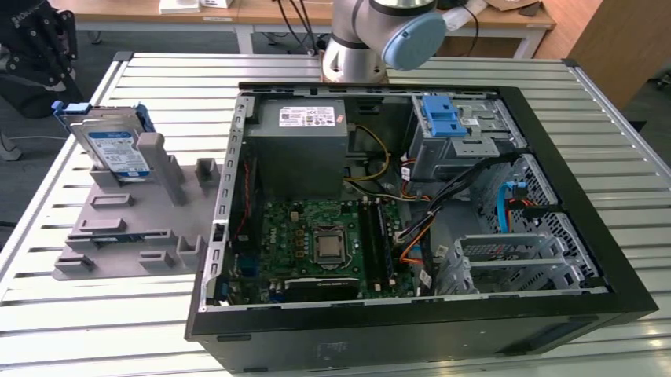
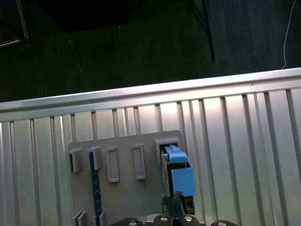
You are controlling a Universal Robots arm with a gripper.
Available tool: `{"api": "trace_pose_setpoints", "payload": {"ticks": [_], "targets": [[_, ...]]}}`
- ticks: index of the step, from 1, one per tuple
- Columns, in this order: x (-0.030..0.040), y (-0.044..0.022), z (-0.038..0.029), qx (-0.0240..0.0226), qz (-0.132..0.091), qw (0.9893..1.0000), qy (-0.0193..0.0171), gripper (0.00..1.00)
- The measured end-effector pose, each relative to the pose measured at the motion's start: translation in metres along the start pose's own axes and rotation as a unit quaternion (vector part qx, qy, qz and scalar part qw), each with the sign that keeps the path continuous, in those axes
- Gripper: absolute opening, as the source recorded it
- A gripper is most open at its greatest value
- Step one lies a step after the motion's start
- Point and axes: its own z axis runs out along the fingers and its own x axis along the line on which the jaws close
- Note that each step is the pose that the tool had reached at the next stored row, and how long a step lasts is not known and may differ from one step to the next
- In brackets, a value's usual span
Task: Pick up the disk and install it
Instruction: 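Pick up the disk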
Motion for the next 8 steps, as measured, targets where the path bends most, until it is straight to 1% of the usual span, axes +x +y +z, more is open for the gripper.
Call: {"api": "trace_pose_setpoints", "payload": {"ticks": [8], "targets": [[-0.0001, 0.0, 0.0001, 0.0001, -0.002, 1.0, -0.0001, 0.11]]}}
